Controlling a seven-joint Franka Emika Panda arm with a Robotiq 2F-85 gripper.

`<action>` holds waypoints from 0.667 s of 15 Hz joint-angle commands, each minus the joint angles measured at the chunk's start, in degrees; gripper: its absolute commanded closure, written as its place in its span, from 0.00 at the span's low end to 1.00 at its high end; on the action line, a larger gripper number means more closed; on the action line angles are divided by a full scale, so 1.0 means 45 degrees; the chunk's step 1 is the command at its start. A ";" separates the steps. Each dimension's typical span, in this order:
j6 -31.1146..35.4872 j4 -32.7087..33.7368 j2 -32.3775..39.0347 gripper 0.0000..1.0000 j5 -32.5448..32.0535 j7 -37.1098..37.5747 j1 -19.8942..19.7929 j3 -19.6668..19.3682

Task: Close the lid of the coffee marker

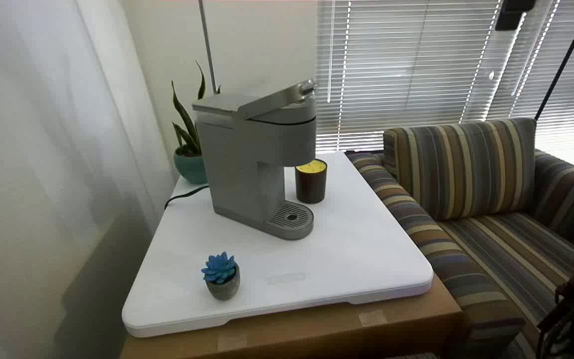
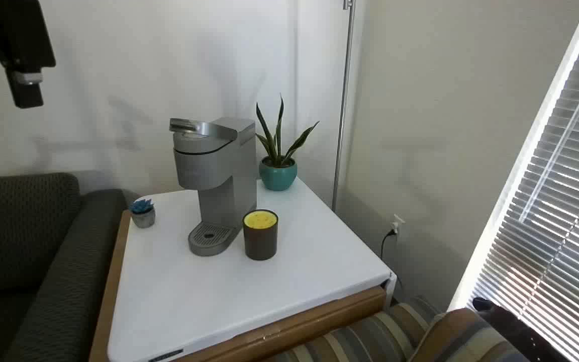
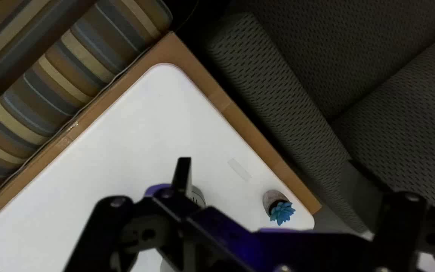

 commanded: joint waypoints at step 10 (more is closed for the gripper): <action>0.0309 0.0003 0.0058 0.00 0.0327 -0.0256 -0.0153 0.0121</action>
